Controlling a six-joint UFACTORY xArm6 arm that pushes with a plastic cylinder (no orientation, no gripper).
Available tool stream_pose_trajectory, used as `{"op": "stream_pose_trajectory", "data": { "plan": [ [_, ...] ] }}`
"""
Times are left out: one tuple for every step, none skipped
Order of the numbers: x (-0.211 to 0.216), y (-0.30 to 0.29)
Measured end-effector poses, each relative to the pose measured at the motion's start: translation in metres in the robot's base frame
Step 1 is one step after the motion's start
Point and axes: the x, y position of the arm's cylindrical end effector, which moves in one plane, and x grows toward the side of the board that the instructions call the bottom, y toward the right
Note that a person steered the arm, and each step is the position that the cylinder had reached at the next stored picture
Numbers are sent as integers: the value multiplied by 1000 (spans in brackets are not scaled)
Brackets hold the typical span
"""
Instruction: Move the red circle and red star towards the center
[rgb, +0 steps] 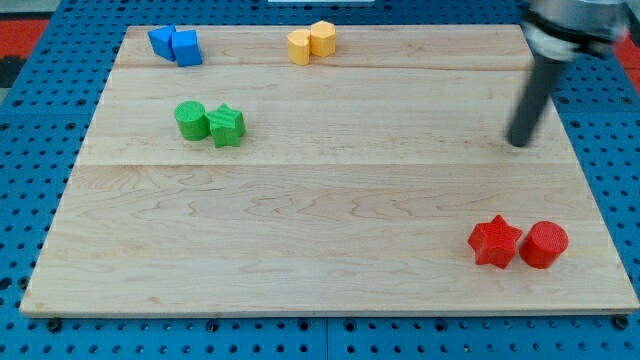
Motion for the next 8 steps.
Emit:
{"op": "stream_pose_trajectory", "data": {
  "plan": [
    [58, 77],
    [100, 75],
    [115, 42],
    [120, 5],
    [120, -6],
    [135, -25],
    [136, -63],
    [120, -111]
  ]
}}
